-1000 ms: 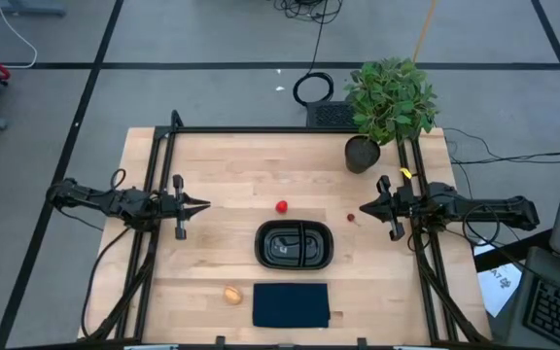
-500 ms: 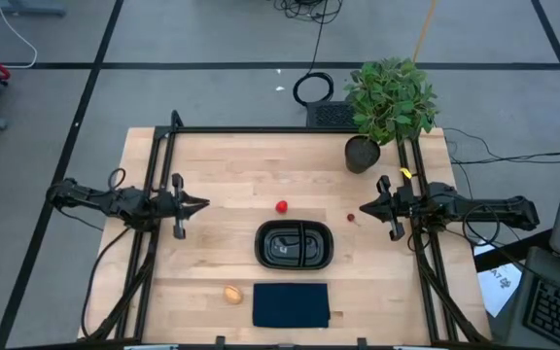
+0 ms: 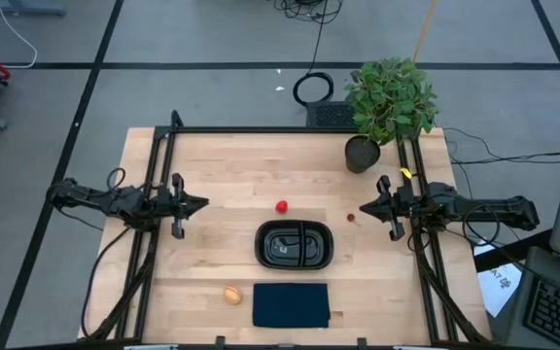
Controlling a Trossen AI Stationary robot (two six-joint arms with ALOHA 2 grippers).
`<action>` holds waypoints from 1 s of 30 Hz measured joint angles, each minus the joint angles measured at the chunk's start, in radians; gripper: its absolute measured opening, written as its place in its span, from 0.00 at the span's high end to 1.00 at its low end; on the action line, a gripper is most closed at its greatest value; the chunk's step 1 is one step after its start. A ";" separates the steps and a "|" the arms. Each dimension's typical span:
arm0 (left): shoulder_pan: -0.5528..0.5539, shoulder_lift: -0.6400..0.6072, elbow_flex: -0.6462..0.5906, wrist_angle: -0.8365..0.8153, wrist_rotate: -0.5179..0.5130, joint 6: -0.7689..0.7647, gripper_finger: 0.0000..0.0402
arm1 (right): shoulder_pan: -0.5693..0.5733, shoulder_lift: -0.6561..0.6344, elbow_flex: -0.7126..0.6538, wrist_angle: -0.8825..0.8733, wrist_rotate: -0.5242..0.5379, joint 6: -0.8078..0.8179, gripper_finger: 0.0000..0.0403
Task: Pick and placing Produce into tupperware
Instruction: Put the cherry into the black container
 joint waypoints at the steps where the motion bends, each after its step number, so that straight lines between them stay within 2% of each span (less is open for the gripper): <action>1: 0.000 0.000 0.000 0.007 0.000 0.010 0.92 | 0.000 0.000 0.000 0.000 0.000 0.000 1.00; 5: 0.000 0.000 0.002 0.056 0.000 0.063 0.92 | 0.000 0.000 0.000 -0.002 0.000 0.024 1.00; 9: 0.000 0.005 0.037 -0.015 0.018 0.061 0.92 | 0.000 0.005 0.000 -0.011 0.000 0.025 1.00; 13: 0.000 0.022 0.055 -0.104 0.033 0.034 0.99 | 0.000 0.006 0.000 -0.020 0.000 0.026 1.00; 20: 0.000 0.058 0.058 -0.112 0.054 0.027 0.99 | 0.000 0.006 0.003 -0.045 0.000 0.020 1.00; 26: 0.000 0.079 0.086 -0.128 0.131 0.025 1.00 | 0.000 0.015 0.059 -0.145 0.006 0.001 1.00; 30: 0.000 0.109 0.147 -0.188 0.129 0.027 0.98 | 0.000 0.020 0.101 -0.224 0.052 0.000 1.00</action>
